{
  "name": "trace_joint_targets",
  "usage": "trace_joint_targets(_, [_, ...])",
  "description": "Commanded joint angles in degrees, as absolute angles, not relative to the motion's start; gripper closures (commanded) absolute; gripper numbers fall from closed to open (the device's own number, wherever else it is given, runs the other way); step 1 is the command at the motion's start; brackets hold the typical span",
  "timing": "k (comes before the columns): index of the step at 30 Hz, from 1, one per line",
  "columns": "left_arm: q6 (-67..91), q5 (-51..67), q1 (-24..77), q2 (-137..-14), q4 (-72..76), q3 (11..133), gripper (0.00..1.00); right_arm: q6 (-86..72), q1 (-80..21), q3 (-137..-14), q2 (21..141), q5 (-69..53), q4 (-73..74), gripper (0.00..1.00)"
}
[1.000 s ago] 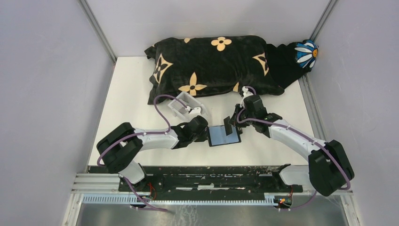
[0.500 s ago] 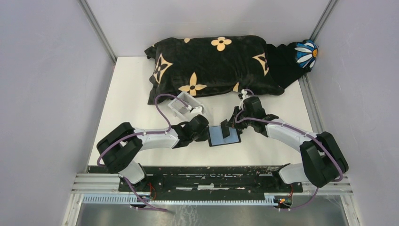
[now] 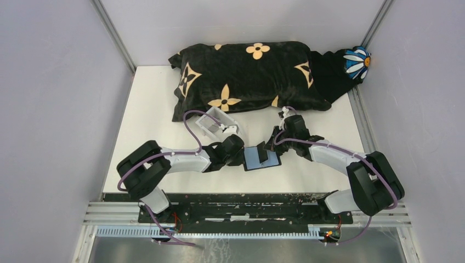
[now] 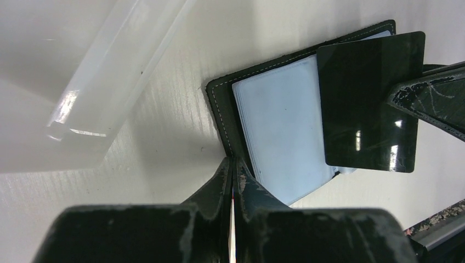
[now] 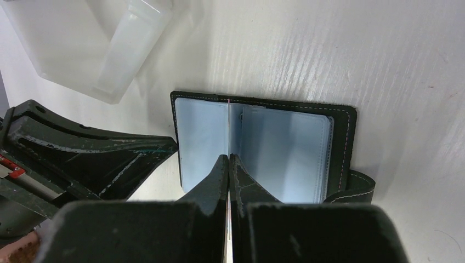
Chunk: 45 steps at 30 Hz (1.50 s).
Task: Put the credit cards into the card holder
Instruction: Insert the credit card into the card holder.
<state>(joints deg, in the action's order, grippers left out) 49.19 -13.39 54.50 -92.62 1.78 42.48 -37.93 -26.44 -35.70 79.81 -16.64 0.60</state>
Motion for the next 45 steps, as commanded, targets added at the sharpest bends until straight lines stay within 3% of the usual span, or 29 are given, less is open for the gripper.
trace_joint_targets(1, [47.7, -12.9, 54.8, -93.6, 3.9, 43.7, 0.96, -38.8, -26.1, -35.0, 80.6, -17.7, -3.2, 0.99])
trace_joint_targets(45, [48.4, -13.1, 55.2, -96.3, 4.2, 43.0, 0.97, -38.4, -24.7, -26.6, 77.0, -17.6, -4.6, 0.99])
